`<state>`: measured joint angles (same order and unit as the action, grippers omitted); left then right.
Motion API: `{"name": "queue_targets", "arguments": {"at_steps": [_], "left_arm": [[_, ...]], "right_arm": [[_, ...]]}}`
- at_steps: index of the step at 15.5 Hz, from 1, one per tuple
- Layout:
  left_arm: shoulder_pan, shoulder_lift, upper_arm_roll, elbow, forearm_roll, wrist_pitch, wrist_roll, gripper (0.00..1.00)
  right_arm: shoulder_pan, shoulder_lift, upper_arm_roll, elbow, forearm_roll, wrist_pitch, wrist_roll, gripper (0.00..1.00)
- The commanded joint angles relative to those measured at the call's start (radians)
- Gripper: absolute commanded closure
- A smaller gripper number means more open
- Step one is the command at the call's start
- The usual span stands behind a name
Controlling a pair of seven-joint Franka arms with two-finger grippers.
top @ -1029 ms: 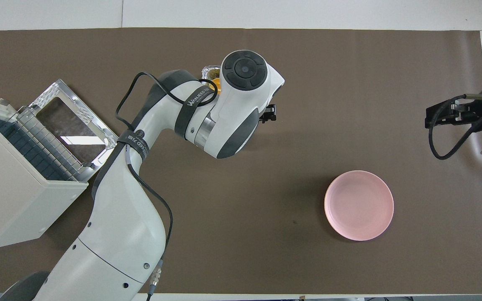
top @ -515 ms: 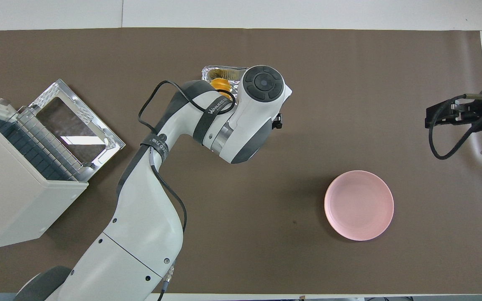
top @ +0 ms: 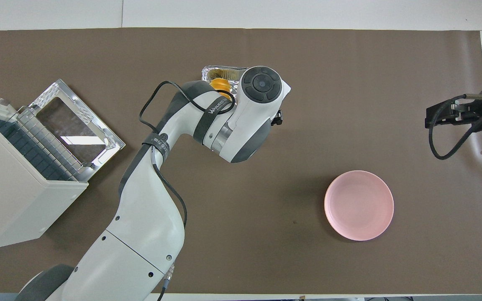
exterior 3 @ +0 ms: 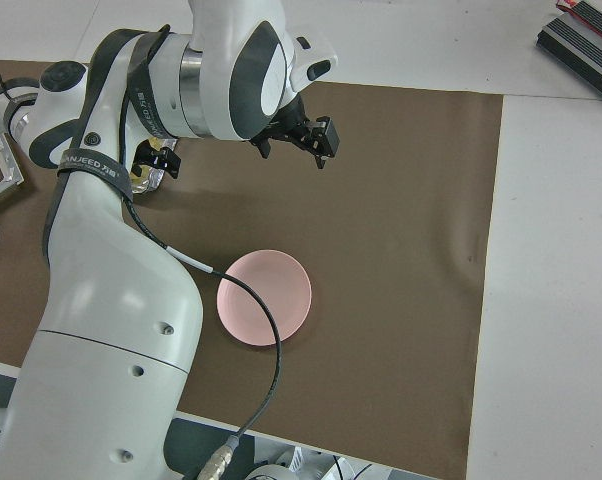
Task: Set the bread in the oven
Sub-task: 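Grasp the foil tray rim with the left gripper and lift it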
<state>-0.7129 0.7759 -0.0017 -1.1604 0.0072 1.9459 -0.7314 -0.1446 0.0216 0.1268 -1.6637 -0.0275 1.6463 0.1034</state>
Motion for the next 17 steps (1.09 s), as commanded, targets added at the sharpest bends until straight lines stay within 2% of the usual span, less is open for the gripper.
{"name": "queue_targets", "arguments": {"at_steps": [1, 5, 9, 13, 14, 15, 17], "left_arm": [[0.0, 0.02, 0.006, 0.004, 0.014, 0.051, -0.028, 0.09], [0.003, 0.032, 0.012, 0.004, 0.019, 0.076, -0.029, 0.26], [0.003, 0.032, 0.012, 0.004, 0.019, 0.071, -0.029, 0.6], [0.013, 0.034, 0.014, 0.007, 0.02, 0.071, -0.029, 0.84], [0.013, 0.034, 0.022, 0.008, 0.02, 0.065, -0.029, 0.97], [0.013, 0.032, 0.028, 0.008, 0.019, 0.061, -0.028, 1.0], [0.013, 0.029, 0.032, 0.008, 0.02, 0.047, -0.029, 1.0]], "right_arm": [[-0.007, -0.017, 0.005, -0.019, -0.005, 0.001, -0.021, 0.0], [-0.007, -0.017, 0.005, -0.019, -0.005, 0.001, -0.021, 0.0], [-0.007, -0.017, 0.005, -0.019, -0.005, 0.001, -0.021, 0.0], [-0.007, -0.017, 0.005, -0.019, -0.005, 0.001, -0.021, 0.0], [-0.007, -0.017, 0.005, -0.019, -0.005, 0.001, -0.021, 0.0], [-0.007, -0.017, 0.005, -0.019, -0.005, 0.001, -0.021, 0.0], [-0.007, -0.017, 0.005, -0.019, -0.005, 0.001, -0.021, 0.0]]}}
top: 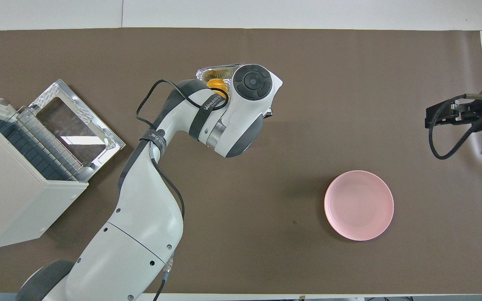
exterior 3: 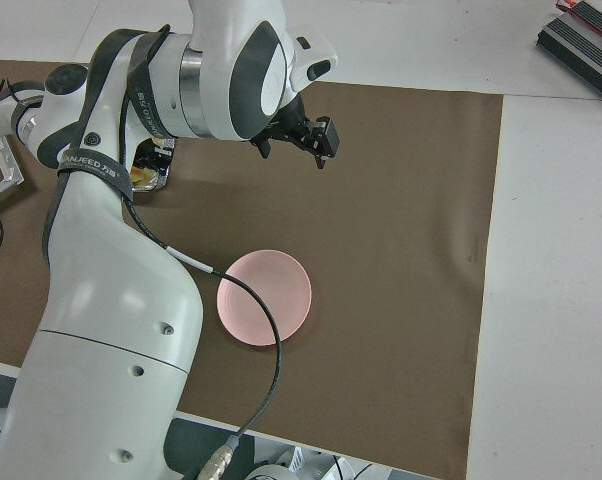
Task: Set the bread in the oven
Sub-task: 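Grasp the foil tray rim with the left gripper and lift it, then carry the foil tray with the left gripper into the toaster oven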
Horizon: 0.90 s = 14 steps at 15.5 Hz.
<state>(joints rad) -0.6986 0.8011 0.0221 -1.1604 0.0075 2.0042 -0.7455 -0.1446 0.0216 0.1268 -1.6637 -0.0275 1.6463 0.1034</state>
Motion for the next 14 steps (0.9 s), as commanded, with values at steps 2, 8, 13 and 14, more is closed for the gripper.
{"name": "queue_targets", "arguments": {"at_steps": [2, 8, 13, 14], "left_arm": [[-0.002, -0.008, 0.051, 0.014, 0.009, -0.073, -0.015, 1.0], [0.062, -0.105, 0.058, 0.036, 0.008, -0.212, -0.143, 1.0], [0.194, -0.212, 0.058, 0.03, 0.0, -0.318, -0.255, 1.0], [0.22, -0.224, 0.056, 0.028, 0.005, -0.344, -0.255, 1.0]], "right_arm": [[-0.007, -0.017, 0.005, -0.019, -0.005, 0.001, -0.021, 0.0], [-0.007, -0.017, 0.005, -0.019, -0.005, 0.001, -0.021, 0.0], [-0.007, -0.017, 0.005, -0.019, -0.005, 0.001, -0.021, 0.0], [-0.007, -0.017, 0.005, -0.019, -0.005, 0.001, -0.021, 0.0]]}}
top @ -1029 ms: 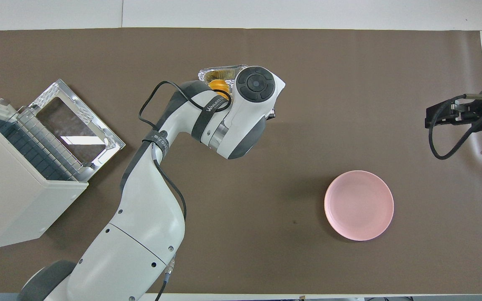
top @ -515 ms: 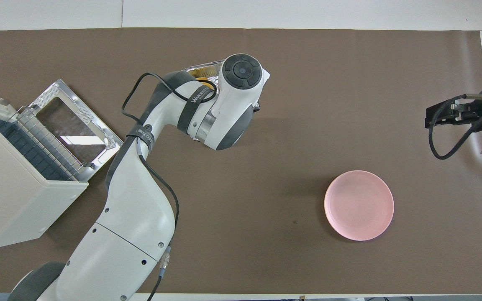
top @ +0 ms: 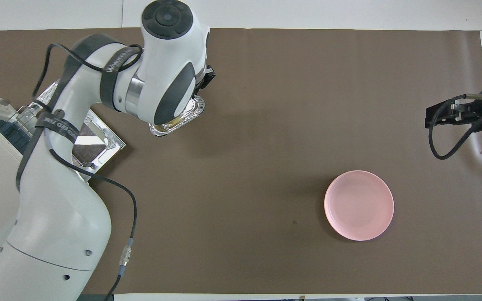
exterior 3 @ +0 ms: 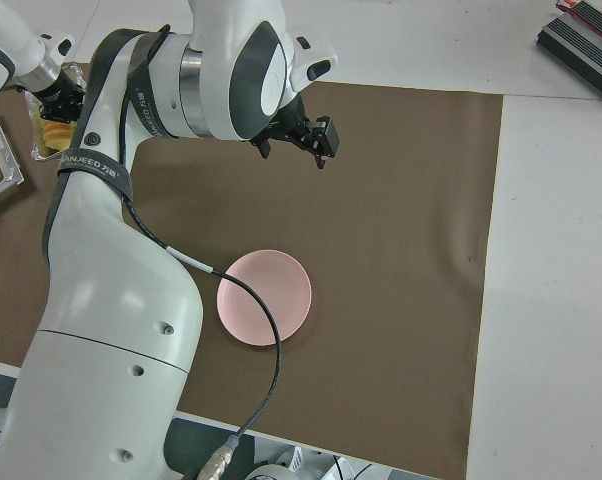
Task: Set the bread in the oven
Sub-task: 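Carry the foil tray with the left gripper into the toaster oven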
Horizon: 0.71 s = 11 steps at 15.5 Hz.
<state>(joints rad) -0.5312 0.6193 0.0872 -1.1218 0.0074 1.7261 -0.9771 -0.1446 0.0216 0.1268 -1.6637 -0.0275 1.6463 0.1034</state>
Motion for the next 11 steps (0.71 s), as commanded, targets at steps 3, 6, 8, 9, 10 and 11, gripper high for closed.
{"name": "queue_targets", "arguments": {"at_steps": [3, 6, 8, 9, 10, 11], "left_arm": [[0.121, -0.07, 0.012, -0.042, 0.008, -0.146, -0.025, 1.0], [0.148, -0.111, 0.063, -0.131, 0.006, -0.132, -0.026, 1.0], [0.178, -0.134, 0.065, -0.186, 0.008, -0.114, -0.034, 1.0], [0.189, -0.147, 0.065, -0.222, 0.008, -0.1, -0.041, 1.0], [0.204, -0.167, 0.065, -0.265, 0.009, -0.082, -0.041, 1.0], [0.21, -0.185, 0.066, -0.311, 0.011, -0.051, -0.032, 1.0]], "right_arm": [[-0.007, -0.017, 0.005, -0.019, -0.005, 0.001, -0.021, 0.0], [-0.007, -0.017, 0.005, -0.019, -0.005, 0.001, -0.021, 0.0], [-0.007, -0.017, 0.005, -0.019, -0.005, 0.001, -0.021, 0.0], [-0.007, -0.017, 0.005, -0.019, -0.005, 0.001, -0.021, 0.0], [-0.007, -0.017, 0.005, -0.019, -0.005, 0.001, -0.021, 0.0], [-0.007, -0.017, 0.005, -0.019, -0.005, 0.001, -0.021, 0.0]]}}
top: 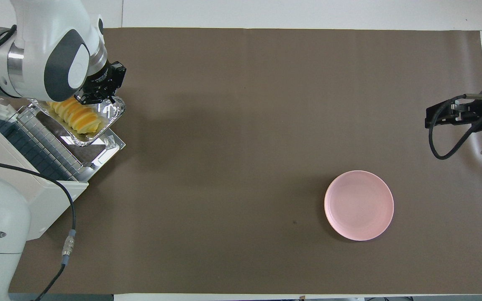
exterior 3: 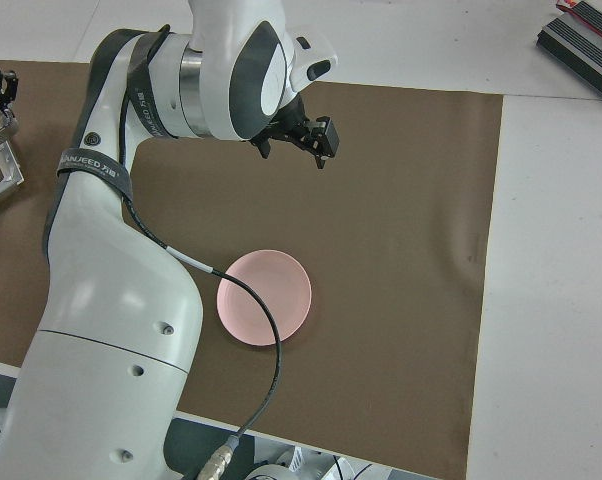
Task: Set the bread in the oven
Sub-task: 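Carry the foil tray with the left gripper into the toaster oven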
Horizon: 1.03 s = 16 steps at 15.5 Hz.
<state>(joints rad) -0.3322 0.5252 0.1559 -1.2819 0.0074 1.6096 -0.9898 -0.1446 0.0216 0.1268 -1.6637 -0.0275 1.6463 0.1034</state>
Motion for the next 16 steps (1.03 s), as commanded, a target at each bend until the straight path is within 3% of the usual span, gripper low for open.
{"name": "queue_targets", "arguments": {"at_steps": [1, 6, 12, 16], "left_arm": [[0.012, -0.105, 0.002, -0.187, 0.011, 0.094, -0.018, 1.0], [0.024, -0.12, 0.063, -0.234, 0.031, 0.113, -0.009, 1.0], [0.071, -0.155, 0.068, -0.321, 0.071, 0.151, 0.08, 1.0], [0.094, -0.159, 0.068, -0.323, 0.072, 0.142, 0.135, 1.0]], "right_arm": [[-0.007, -0.017, 0.005, -0.019, -0.005, 0.001, -0.021, 0.0], [-0.007, -0.017, 0.005, -0.019, -0.005, 0.001, -0.021, 0.0], [-0.007, -0.017, 0.005, -0.019, -0.005, 0.001, -0.021, 0.0], [-0.007, -0.017, 0.005, -0.019, -0.005, 0.001, -0.021, 0.0]]}}
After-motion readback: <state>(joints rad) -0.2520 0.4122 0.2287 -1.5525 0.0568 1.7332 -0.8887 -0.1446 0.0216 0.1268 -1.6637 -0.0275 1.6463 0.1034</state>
